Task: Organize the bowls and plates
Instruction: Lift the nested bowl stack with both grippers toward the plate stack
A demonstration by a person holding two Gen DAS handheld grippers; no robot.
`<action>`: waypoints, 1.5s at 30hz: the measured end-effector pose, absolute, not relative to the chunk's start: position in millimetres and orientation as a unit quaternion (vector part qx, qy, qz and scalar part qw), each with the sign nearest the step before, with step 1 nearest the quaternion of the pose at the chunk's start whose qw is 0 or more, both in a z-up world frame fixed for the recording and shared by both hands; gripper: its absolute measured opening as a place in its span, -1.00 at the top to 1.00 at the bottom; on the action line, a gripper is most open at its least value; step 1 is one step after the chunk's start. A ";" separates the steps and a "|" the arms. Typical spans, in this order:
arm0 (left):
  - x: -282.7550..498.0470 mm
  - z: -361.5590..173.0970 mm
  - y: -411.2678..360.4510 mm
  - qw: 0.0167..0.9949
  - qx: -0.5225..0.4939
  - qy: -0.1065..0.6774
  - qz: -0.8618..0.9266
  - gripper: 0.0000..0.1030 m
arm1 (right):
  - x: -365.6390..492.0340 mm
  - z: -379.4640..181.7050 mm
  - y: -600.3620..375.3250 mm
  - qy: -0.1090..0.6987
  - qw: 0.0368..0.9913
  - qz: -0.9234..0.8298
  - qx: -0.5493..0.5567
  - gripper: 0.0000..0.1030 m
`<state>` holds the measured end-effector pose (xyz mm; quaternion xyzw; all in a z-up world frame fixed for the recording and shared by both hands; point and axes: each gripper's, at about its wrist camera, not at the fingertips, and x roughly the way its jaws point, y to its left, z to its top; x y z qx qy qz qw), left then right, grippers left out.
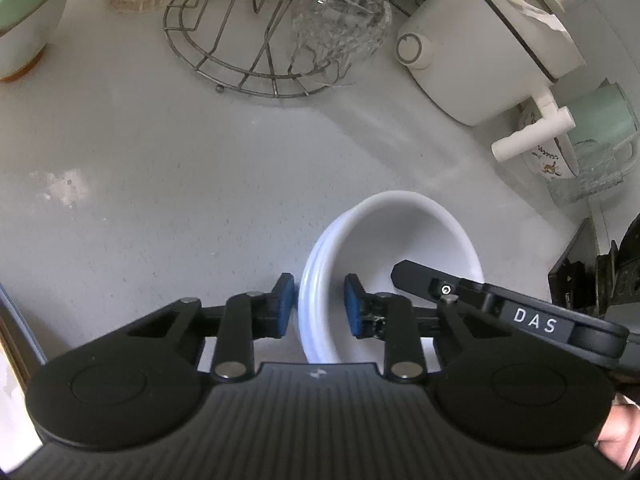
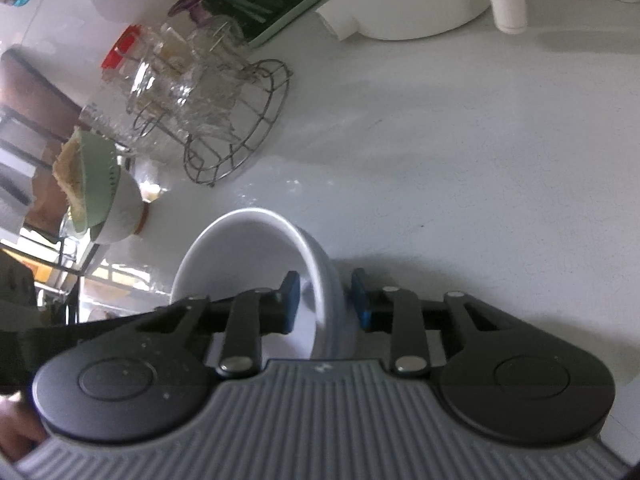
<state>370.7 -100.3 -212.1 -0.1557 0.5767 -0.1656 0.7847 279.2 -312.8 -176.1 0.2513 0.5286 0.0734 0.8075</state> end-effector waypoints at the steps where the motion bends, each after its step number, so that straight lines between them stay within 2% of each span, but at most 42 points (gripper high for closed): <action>1: 370.0 -211.6 -100.2 0.785 -0.154 0.577 -0.167 0.40 | 279.4 -175.4 -311.1 0.529 0.808 0.072 0.247 0.50; 15: 366.5 -189.8 -88.7 0.780 -0.136 0.581 -0.188 0.41 | 263.3 -156.6 -297.2 0.523 0.813 0.044 0.252 0.57; 45: 322.2 -86.2 -23.6 0.791 -0.153 0.553 -0.214 0.41 | 216.8 -56.5 -246.3 0.486 0.832 0.046 0.264 0.56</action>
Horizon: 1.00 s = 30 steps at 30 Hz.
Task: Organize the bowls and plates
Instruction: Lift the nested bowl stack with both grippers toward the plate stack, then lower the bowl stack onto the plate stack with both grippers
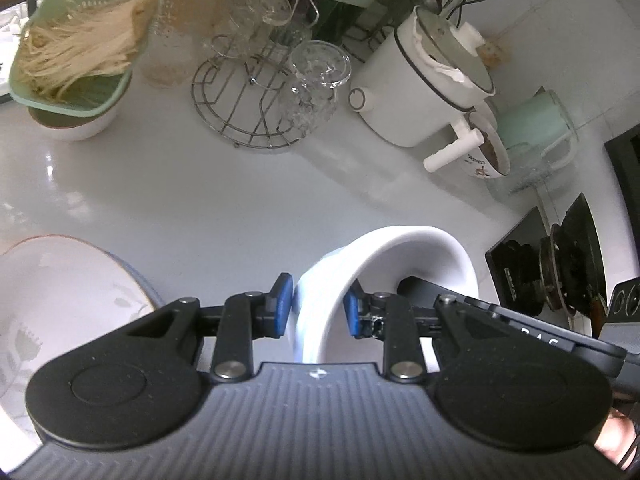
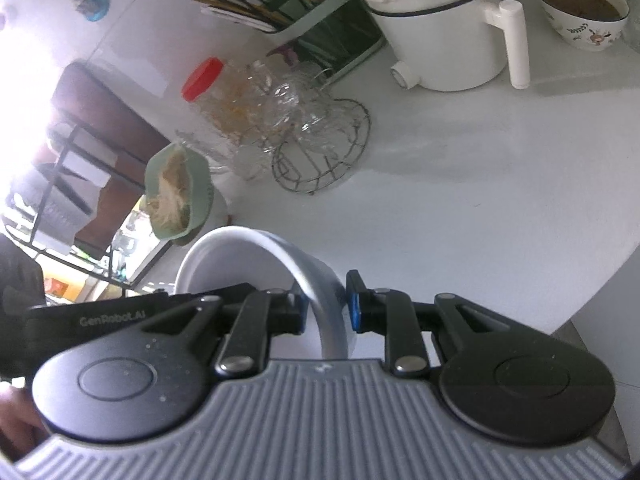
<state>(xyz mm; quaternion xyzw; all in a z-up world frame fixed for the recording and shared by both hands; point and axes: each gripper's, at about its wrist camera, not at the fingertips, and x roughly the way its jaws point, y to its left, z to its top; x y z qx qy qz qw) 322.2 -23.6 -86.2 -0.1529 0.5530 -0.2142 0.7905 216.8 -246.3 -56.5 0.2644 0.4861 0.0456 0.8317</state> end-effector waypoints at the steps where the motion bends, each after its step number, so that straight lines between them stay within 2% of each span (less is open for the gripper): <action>1: 320.1 -85.3 -19.4 0.790 -0.155 0.553 -0.214 0.41 | 215.5 -55.2 -243.3 0.487 0.831 0.047 0.264 0.56; 18: 269.9 -76.0 78.1 0.809 -0.195 0.526 -0.178 0.41 | 206.7 -44.9 -165.3 0.485 0.839 0.103 0.224 0.56; 30: 237.9 -93.6 146.4 0.819 -0.238 0.511 -0.106 0.41 | 209.6 -64.0 -96.5 0.512 0.824 0.151 0.188 0.56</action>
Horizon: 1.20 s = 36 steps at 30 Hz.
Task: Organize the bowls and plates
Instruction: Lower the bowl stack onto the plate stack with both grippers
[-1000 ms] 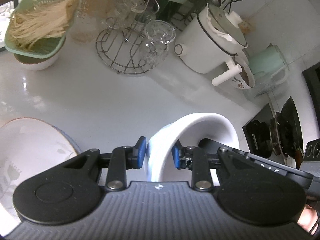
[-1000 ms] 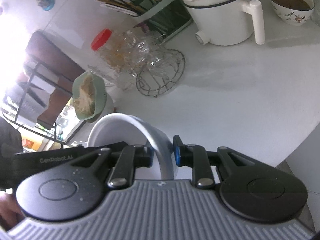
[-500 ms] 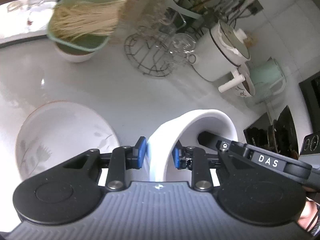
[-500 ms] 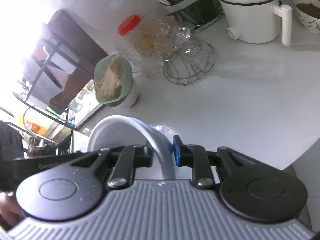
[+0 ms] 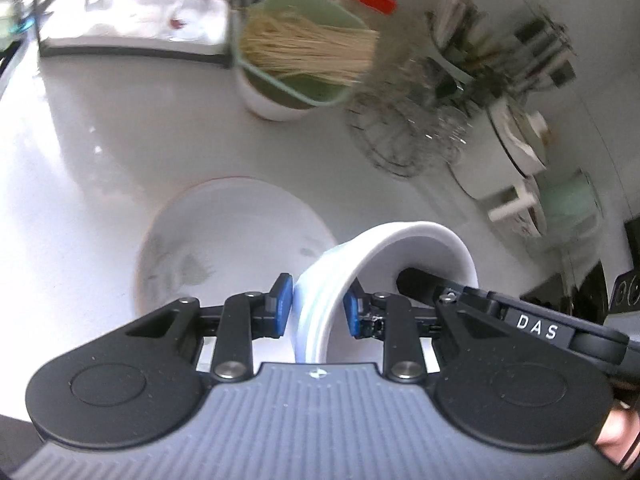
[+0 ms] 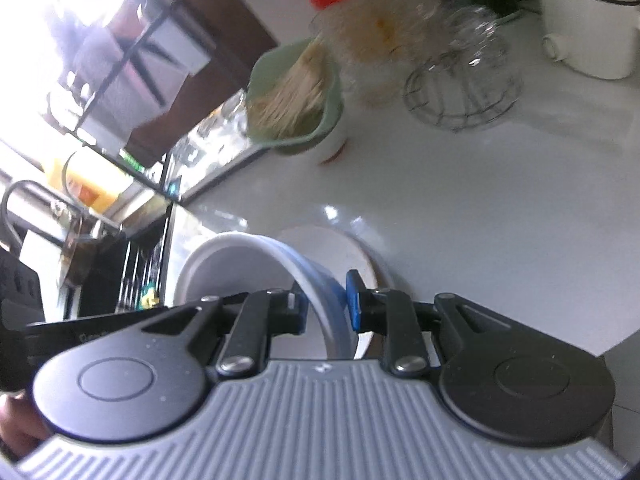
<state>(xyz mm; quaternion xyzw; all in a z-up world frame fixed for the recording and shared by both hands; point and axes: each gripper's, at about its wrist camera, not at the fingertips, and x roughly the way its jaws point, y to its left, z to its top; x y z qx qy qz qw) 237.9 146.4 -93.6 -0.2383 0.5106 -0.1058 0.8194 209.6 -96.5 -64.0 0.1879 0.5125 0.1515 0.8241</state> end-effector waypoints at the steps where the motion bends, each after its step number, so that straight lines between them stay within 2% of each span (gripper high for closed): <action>1: 235.5 -96.0 151.2 0.820 -0.243 0.509 -0.100 0.41 | 210.0 -66.8 -91.3 0.516 0.822 0.154 0.185 0.56; 13: 232.6 -133.3 193.4 0.812 -0.290 0.504 -0.051 0.41 | 230.1 -99.6 -44.7 0.561 0.793 0.180 0.154 0.56; 26: 264.2 -172.7 185.0 0.795 -0.287 0.533 -0.033 0.40 | 258.2 -129.5 -37.9 0.587 0.783 0.176 0.110 0.56; 36: 274.1 -183.8 180.3 0.796 -0.278 0.538 -0.024 0.39 | 263.6 -144.7 -37.1 0.595 0.778 0.179 0.094 0.56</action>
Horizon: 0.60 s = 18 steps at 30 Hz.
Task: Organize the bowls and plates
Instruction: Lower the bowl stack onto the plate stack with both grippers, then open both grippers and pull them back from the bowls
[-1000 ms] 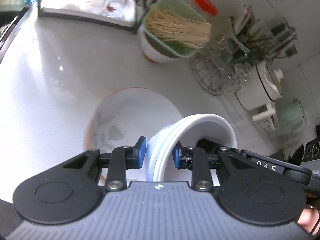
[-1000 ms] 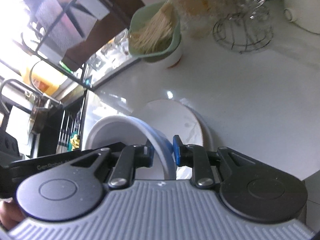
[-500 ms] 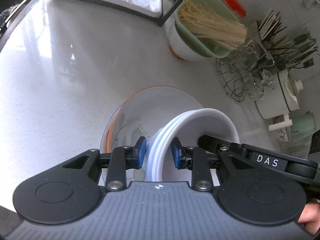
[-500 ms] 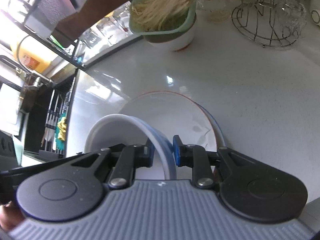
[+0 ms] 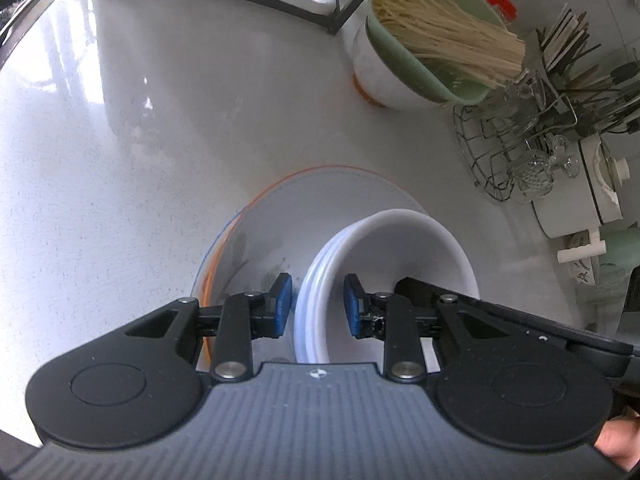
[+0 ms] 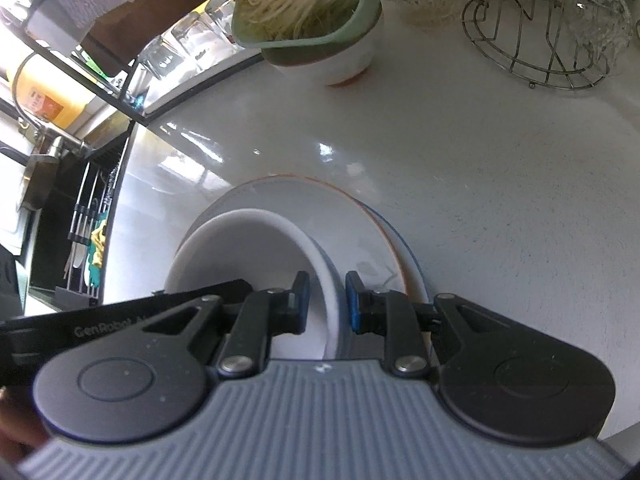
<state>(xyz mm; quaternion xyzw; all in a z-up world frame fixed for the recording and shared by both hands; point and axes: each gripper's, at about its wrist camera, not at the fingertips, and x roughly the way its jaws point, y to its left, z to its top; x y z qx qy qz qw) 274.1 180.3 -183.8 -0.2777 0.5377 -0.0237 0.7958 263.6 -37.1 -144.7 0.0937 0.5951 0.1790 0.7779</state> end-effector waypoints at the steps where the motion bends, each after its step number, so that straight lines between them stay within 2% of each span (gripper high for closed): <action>1: 274.6 -183.8 181.0 0.796 -0.279 0.537 -0.023 0.39 | 263.7 -145.7 -37.6 0.596 0.777 0.180 0.096 0.57; 4: 275.2 -180.3 182.1 0.799 -0.276 0.534 -0.024 0.28 | 262.9 -145.4 -38.9 0.592 0.780 0.175 0.102 0.54; 5: 275.3 -178.5 182.6 0.800 -0.273 0.533 -0.023 0.06 | 262.6 -143.8 -39.3 0.589 0.783 0.174 0.103 0.53; 6: 274.6 -175.6 183.2 0.803 -0.269 0.531 -0.020 -0.09 | 262.4 -141.7 -39.6 0.585 0.785 0.173 0.104 0.53; 7: 272.0 -171.2 184.1 0.808 -0.266 0.525 -0.020 -0.11 | 262.5 -139.9 -40.1 0.583 0.787 0.171 0.105 0.53; 10: 268.4 -160.0 187.2 0.817 -0.262 0.513 -0.025 -0.15 | 262.1 -133.4 -43.7 0.577 0.794 0.157 0.109 0.29; 18: 253.7 -118.8 196.9 0.845 -0.231 0.481 -0.042 -0.16 | 249.6 -101.3 -47.7 0.528 0.831 0.147 0.095 0.19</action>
